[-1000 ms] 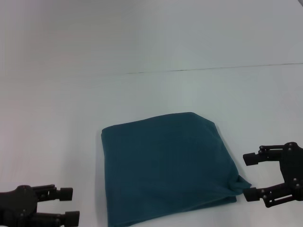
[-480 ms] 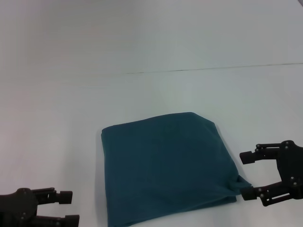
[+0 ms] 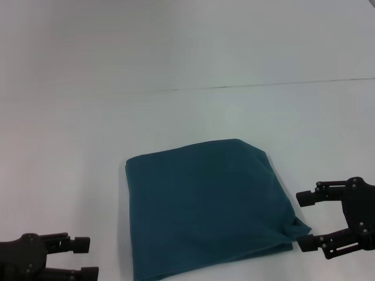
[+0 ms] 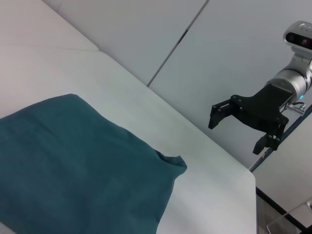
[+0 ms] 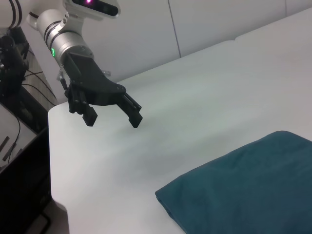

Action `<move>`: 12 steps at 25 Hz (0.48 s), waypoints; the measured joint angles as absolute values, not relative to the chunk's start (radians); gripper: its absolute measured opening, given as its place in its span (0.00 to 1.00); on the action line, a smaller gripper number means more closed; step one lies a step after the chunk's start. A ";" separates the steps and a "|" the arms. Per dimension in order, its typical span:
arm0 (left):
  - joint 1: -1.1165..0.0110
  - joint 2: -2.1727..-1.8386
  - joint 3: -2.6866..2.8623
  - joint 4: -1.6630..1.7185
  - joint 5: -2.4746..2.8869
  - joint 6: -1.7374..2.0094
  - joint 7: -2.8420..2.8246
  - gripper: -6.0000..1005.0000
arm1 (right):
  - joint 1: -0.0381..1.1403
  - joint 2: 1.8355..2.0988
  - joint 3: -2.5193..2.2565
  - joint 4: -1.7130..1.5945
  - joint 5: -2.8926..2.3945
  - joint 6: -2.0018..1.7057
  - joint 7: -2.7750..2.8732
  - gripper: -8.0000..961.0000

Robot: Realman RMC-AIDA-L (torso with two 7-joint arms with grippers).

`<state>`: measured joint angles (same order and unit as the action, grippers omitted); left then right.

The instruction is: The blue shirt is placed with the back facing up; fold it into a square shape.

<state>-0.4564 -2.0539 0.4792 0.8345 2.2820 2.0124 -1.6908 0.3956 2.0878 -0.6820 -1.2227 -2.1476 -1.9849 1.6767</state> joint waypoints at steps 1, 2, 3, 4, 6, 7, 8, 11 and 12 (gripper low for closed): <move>-0.457 -2.054 0.480 0.834 2.284 2.012 -1.691 0.93 | 0.396 2.088 -0.682 -1.223 -2.148 -1.985 1.677 0.97; -0.457 -2.053 0.479 0.834 2.288 2.012 -1.692 0.93 | 0.395 2.088 -0.683 -1.222 -2.148 -1.985 1.677 0.97; -0.457 -2.053 0.478 0.835 2.293 2.012 -1.694 0.93 | 0.395 2.088 -0.683 -1.222 -2.147 -1.985 1.677 0.97; -0.458 -2.053 0.477 0.835 2.297 2.012 -1.694 0.93 | 0.394 2.088 -0.683 -1.222 -2.148 -1.985 1.677 0.97; -0.458 -2.053 0.477 0.836 2.302 2.012 -1.695 0.93 | 0.394 2.088 -0.684 -1.221 -2.147 -1.985 1.677 0.97; -0.458 -2.053 0.477 0.836 2.303 2.012 -1.696 0.93 | 0.394 2.088 -0.684 -1.221 -2.147 -1.985 1.677 0.97; -0.458 -2.053 0.477 0.836 2.304 2.012 -1.696 0.93 | 0.394 2.088 -0.684 -1.220 -2.147 -1.985 1.677 0.97; -0.457 -2.052 0.478 0.836 2.305 2.011 -1.696 0.93 | 0.394 2.088 -0.687 -1.220 -2.147 -1.985 1.677 0.97; -0.457 -2.052 0.478 0.836 2.305 2.011 -1.696 0.93 | 0.394 2.088 -0.687 -1.220 -2.147 -1.985 1.677 0.97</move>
<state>-0.4571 -2.0525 0.4782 0.8361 2.3049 2.0113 -1.6955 0.3943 2.0877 -0.6871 -1.2195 -2.1474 -1.9849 1.6767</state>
